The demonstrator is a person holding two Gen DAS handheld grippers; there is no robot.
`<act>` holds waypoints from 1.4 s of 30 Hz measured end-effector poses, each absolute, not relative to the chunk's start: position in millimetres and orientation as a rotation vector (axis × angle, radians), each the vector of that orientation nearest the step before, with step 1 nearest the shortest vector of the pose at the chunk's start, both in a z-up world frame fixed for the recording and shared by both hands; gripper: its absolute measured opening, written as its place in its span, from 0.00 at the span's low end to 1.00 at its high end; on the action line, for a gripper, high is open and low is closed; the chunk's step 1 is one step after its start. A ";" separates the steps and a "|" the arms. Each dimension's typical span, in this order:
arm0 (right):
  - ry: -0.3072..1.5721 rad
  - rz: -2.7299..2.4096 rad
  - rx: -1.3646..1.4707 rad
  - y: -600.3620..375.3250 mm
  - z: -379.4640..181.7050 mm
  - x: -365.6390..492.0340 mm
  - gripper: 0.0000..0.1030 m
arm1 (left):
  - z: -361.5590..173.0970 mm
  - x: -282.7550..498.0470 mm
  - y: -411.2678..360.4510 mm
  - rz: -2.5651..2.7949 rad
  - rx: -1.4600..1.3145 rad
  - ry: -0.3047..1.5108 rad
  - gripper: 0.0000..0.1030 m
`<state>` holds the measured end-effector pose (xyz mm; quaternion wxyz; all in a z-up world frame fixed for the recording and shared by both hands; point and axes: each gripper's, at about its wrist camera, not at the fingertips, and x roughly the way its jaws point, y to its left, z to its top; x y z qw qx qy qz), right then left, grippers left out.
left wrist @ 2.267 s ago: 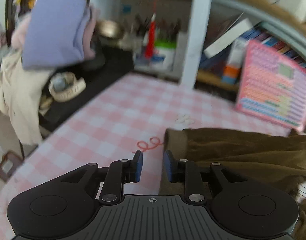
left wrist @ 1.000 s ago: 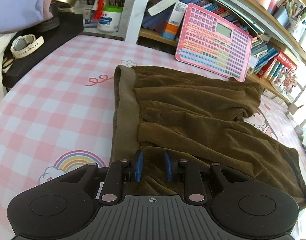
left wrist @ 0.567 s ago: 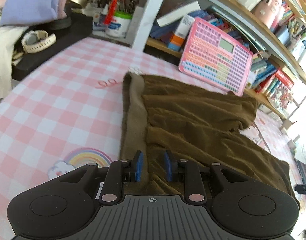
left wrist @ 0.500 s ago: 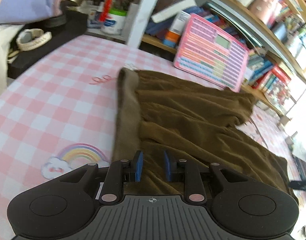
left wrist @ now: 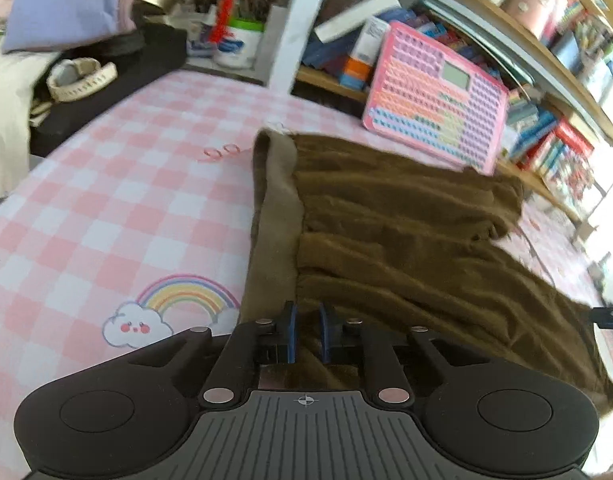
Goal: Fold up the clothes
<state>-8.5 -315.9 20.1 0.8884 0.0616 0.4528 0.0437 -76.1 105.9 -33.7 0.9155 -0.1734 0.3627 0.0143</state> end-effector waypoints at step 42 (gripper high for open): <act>0.730 0.865 -0.094 -383.2 -19.5 316.7 0.75 | 23.1 -103.1 -102.1 0.496 -0.477 0.750 0.16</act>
